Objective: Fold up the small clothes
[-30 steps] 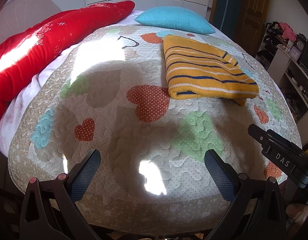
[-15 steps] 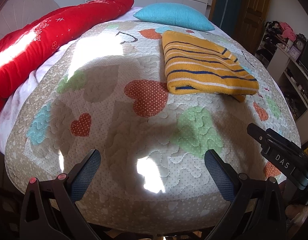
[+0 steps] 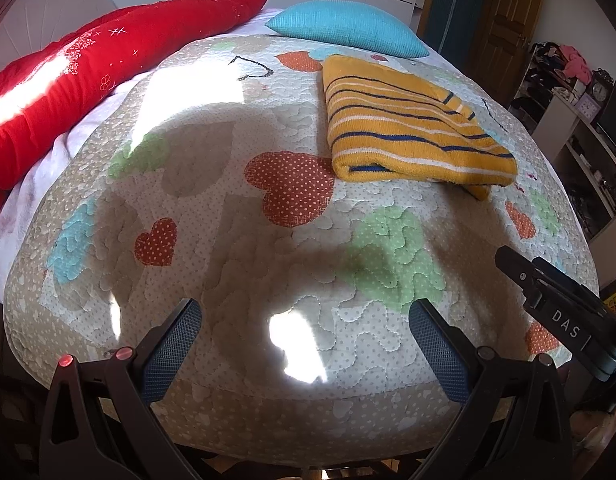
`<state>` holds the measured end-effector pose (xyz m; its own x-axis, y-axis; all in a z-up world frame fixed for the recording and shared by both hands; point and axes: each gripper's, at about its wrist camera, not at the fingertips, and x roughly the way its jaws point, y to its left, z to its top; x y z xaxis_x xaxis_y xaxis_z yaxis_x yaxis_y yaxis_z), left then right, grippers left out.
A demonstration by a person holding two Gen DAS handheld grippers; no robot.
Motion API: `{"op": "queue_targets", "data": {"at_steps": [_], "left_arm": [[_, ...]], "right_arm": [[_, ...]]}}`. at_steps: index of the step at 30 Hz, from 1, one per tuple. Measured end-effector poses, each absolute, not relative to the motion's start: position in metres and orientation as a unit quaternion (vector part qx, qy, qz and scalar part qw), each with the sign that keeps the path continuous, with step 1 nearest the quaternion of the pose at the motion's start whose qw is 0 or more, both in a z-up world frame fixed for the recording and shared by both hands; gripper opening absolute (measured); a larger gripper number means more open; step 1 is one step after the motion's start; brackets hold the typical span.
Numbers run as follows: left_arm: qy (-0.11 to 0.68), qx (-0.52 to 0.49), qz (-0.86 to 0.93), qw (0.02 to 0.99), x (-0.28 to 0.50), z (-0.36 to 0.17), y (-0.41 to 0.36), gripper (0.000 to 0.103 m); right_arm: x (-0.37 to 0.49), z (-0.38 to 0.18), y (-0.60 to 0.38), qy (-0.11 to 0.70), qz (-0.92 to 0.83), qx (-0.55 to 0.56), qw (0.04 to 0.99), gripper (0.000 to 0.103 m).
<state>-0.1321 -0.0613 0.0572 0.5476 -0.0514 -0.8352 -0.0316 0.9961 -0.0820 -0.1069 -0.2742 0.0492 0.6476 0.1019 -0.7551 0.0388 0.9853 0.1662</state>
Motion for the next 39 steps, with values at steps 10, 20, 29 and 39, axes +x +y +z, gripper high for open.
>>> {"op": "queue_targets", "data": {"at_steps": [10,20,29,39], "left_arm": [[0.479,-0.045,-0.008,0.877,-0.1318,0.0547,-0.0617,0.103],[0.483,-0.042,-0.017,0.874,-0.1323,0.0523,-0.0651,0.103],[0.486,-0.040,-0.021,0.873,-0.1327,0.0501,-0.0683,0.103],[0.487,-0.040,-0.023,0.872,-0.1332,0.0490,-0.0701,0.103]], "right_arm": [[-0.1069,0.0477,-0.2752,0.421,0.017,0.083,0.903,0.074],[-0.1079,0.0466,-0.2736,0.421,0.017,0.082,0.903,0.074],[-0.1083,0.0453,-0.2736,0.421,0.016,0.080,0.903,0.074],[-0.1098,0.0467,-0.2738,0.418,0.016,0.076,0.905,0.075]]}}
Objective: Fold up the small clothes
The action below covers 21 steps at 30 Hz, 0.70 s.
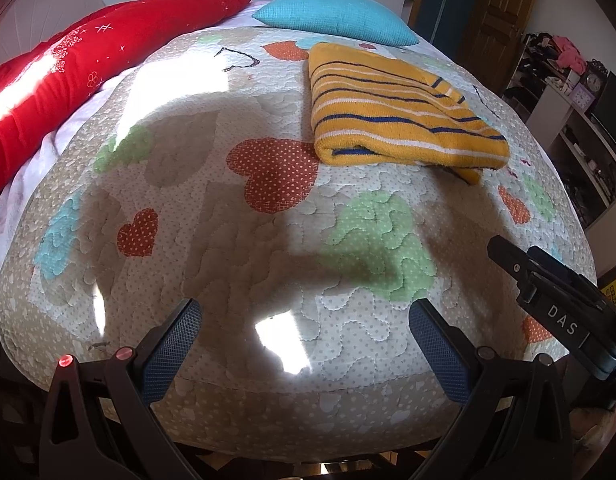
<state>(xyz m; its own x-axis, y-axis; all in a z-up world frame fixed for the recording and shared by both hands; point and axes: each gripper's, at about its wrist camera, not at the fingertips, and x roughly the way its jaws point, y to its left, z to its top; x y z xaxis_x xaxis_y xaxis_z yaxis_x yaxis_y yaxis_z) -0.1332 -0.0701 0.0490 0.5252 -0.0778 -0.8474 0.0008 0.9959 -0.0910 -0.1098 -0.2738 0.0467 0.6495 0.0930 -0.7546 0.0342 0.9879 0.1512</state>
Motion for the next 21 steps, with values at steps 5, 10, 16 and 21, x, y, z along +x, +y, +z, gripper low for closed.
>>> {"op": "queue_targets", "data": {"at_steps": [5,10,16,21], "left_arm": [[0.485,-0.039,-0.023,0.873,-0.1327,0.0487,-0.0702,0.103],[0.484,-0.038,-0.022,0.874,-0.1326,0.0488,-0.0706,0.103],[0.482,-0.038,-0.021,0.875,-0.1325,0.0495,-0.0706,0.103],[0.483,-0.038,-0.022,0.875,-0.1324,0.0493,-0.0713,0.103]], "right_arm": [[-0.1105,0.0477,-0.2725,0.417,0.017,0.073,0.906,0.075],[-0.1113,0.0487,-0.2707,0.415,0.018,0.069,0.907,0.075],[-0.1121,0.0476,-0.2719,0.416,0.017,0.067,0.907,0.075],[-0.1125,0.0472,-0.2723,0.416,0.017,0.068,0.907,0.075]]}}
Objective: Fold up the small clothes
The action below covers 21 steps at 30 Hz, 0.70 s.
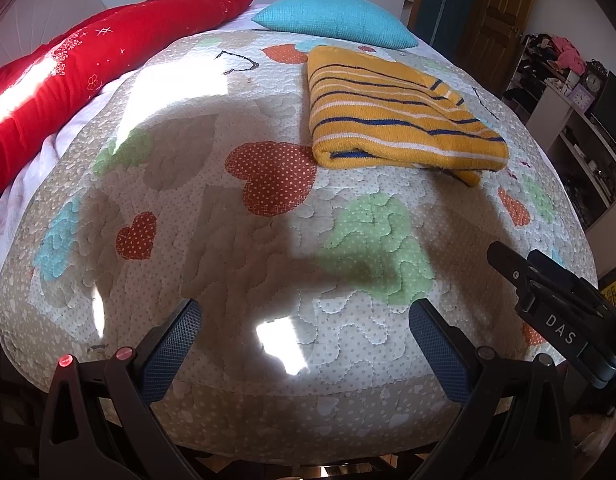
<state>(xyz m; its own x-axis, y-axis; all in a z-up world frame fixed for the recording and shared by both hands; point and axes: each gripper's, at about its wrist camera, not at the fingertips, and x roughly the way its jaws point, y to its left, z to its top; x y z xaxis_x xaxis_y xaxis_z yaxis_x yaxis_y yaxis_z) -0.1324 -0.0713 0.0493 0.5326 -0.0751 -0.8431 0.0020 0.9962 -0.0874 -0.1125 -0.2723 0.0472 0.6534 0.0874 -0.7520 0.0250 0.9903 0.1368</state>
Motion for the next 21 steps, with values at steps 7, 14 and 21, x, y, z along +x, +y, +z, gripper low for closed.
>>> {"op": "queue_targets", "data": {"at_steps": [7,14,21], "left_arm": [[0.484,-0.037,-0.025,0.874,-0.1320,0.0473,-0.0734,0.103],[0.485,-0.039,-0.024,0.873,-0.1332,0.0452,-0.0740,0.103],[0.488,-0.041,-0.026,0.871,-0.1336,0.0425,-0.0747,0.103]], "right_arm": [[-0.1130,0.0469,-0.2720,0.415,0.017,0.067,0.907,0.075],[-0.1138,0.0468,-0.2715,0.415,0.017,0.066,0.907,0.076],[-0.1146,0.0468,-0.2696,0.414,0.021,0.063,0.908,0.077]]}}
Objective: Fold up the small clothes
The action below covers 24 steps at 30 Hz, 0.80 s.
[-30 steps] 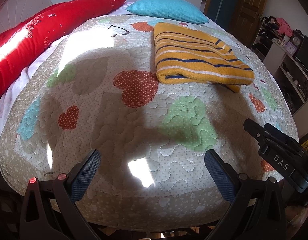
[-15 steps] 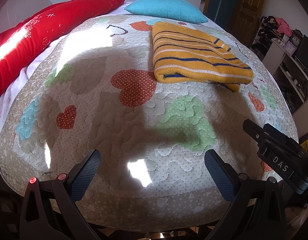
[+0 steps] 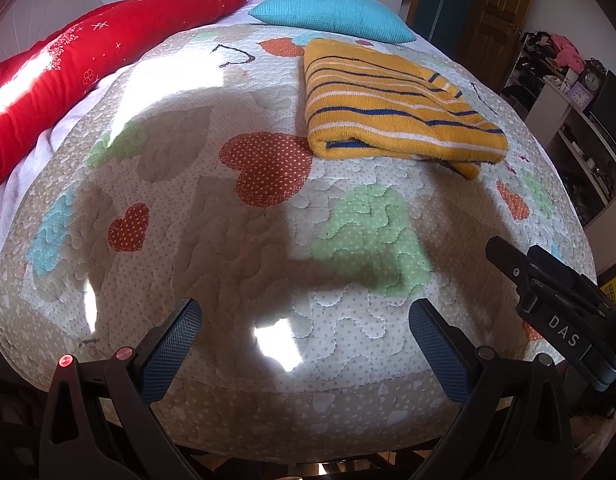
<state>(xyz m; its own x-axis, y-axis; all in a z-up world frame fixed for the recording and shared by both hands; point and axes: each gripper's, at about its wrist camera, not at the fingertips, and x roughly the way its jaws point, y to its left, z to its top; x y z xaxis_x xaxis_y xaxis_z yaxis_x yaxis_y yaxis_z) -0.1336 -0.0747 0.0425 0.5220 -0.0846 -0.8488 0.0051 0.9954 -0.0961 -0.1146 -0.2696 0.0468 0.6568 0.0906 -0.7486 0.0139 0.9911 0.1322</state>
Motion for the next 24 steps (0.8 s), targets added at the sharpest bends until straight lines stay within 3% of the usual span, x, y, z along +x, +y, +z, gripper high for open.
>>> {"op": "queue_targets", "data": {"at_steps": [24], "left_arm": [[0.493,-0.046,-0.026,0.868,-0.1337,0.0387,-0.0731,0.103]], "right_arm": [[-0.1169,0.0441,-0.2670,0.412,0.026,0.059,0.909,0.078]]}}
